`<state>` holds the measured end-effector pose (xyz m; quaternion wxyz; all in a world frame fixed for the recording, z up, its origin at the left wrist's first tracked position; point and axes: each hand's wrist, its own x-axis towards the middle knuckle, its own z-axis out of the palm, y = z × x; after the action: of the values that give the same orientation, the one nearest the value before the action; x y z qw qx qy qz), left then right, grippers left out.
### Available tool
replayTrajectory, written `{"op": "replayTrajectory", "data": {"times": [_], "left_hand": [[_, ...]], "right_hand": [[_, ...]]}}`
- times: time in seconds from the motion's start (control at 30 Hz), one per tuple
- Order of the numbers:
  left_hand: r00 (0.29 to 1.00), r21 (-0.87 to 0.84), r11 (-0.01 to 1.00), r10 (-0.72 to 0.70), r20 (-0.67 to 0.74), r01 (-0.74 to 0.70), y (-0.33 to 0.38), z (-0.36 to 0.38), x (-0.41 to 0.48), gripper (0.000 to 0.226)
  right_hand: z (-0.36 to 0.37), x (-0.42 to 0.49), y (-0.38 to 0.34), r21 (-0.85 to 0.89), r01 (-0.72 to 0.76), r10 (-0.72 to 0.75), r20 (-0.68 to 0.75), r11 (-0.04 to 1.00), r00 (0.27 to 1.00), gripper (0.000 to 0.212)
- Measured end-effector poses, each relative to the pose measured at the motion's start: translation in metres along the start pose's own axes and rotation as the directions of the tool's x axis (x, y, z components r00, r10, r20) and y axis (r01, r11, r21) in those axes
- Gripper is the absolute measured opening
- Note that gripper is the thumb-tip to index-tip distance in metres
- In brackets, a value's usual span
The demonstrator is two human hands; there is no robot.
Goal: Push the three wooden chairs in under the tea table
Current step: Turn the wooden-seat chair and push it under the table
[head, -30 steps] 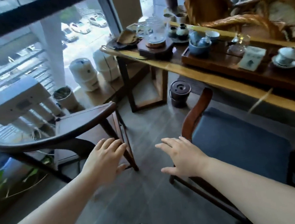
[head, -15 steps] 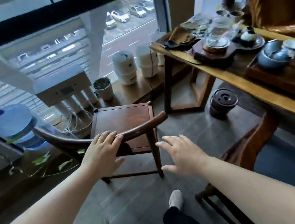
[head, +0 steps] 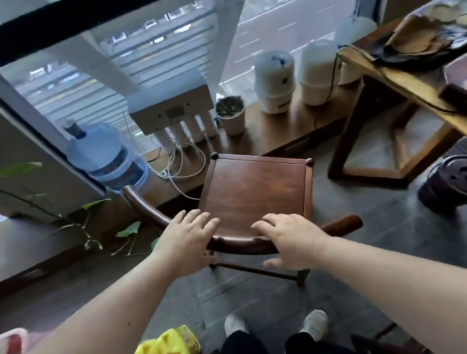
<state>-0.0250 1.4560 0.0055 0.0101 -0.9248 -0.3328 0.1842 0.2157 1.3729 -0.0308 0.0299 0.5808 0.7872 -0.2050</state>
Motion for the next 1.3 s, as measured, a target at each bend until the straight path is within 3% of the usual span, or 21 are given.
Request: {"op": "replayTrajectory", "data": {"times": [0.17, 0.27, 0.37, 0.57, 0.77, 0.97, 1.3], "left_hand": [[0.991, 0.035, 0.998, 0.043, 0.128, -0.048, -0.033, 0.014, 0.025, 0.097], [0.976, 0.042, 0.996, 0.072, 0.206, -0.082, -0.049, 0.024, 0.038, 0.078], [0.957, -0.012, 0.989, 0.147, 0.248, -0.149, -0.054, 0.026, 0.047, 0.037], [0.925, -0.037, 0.961, 0.273, 0.263, -0.274, -0.065, 0.026, 0.053, 0.029], [0.919, -0.045, 0.953, 0.300, 0.254, -0.299, -0.065, 0.027, 0.051, 0.024], [0.894, -0.027, 0.935, 0.346, 0.283, -0.353, -0.056, 0.023, 0.051, 0.021], [0.820, 0.058, 0.838, 0.512, 0.256, -0.542, -0.014, 0.006, 0.094, 0.026]], "right_hand": [[-0.006, 0.029, -0.002, 0.008, -0.015, 0.014, 0.113, 1.000, 0.994, 0.065], [-0.009, 0.039, -0.005, 0.047, -0.078, 0.065, 0.236, 0.996, 0.970, 0.057], [-0.015, 0.047, -0.009, 0.120, -0.219, 0.147, 0.437, 0.968, 0.887, 0.052], [-0.026, 0.072, -0.010, 0.235, -0.461, 0.143, 0.749, 0.856, 0.647, 0.030], [-0.024, 0.067, -0.018, 0.142, -0.424, 0.231, 0.665, 0.894, 0.710, 0.033], [-0.016, 0.048, -0.023, 0.131, -0.442, 0.265, 0.639, 0.887, 0.722, 0.036], [-0.010, -0.010, -0.009, 0.252, -0.629, 0.374, 0.624, 0.735, 0.687, 0.029]]}}
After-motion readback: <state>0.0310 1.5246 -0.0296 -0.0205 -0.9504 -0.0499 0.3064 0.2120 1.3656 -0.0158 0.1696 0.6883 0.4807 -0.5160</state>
